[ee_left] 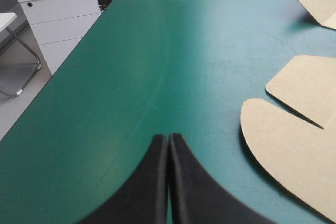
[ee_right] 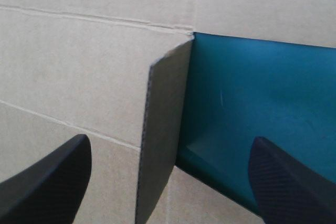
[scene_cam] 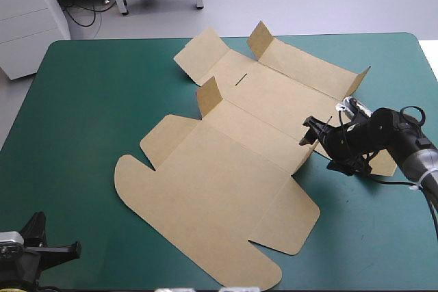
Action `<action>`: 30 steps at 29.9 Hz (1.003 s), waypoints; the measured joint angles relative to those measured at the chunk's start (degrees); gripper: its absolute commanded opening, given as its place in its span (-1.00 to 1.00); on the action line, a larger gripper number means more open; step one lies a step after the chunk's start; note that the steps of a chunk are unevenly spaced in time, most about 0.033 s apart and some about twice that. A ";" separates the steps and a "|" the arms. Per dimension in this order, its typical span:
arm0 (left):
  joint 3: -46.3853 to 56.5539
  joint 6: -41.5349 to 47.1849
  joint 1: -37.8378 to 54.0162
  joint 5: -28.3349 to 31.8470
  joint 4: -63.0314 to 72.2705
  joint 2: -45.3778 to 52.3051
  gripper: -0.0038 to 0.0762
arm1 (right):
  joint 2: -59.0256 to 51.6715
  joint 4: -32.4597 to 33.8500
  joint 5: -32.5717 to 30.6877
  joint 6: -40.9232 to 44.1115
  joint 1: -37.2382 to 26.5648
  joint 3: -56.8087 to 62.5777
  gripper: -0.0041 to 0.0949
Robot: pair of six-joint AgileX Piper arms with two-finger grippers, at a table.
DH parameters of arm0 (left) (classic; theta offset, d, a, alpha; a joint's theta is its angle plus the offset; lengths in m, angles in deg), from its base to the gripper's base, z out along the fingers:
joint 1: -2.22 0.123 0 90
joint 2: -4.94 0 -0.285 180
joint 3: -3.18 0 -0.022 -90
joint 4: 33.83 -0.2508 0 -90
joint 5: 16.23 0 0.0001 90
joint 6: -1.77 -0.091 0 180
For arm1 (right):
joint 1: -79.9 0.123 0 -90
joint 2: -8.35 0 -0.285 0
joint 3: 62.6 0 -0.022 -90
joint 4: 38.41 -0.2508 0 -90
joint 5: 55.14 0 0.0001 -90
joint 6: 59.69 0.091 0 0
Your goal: Fold the box
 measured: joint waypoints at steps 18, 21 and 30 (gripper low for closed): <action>0.00 0.00 0.00 0.13 0.00 0.00 -0.98 | 6.18 1.10 1.81 5.87 2.08 -0.08 0.57; 0.00 0.00 0.00 0.13 0.00 0.00 -0.98 | 7.78 0.83 2.40 5.81 3.13 -0.13 0.41; 0.00 0.00 0.00 0.18 0.00 0.00 -0.98 | 8.76 0.25 2.68 5.81 3.84 -1.21 -0.93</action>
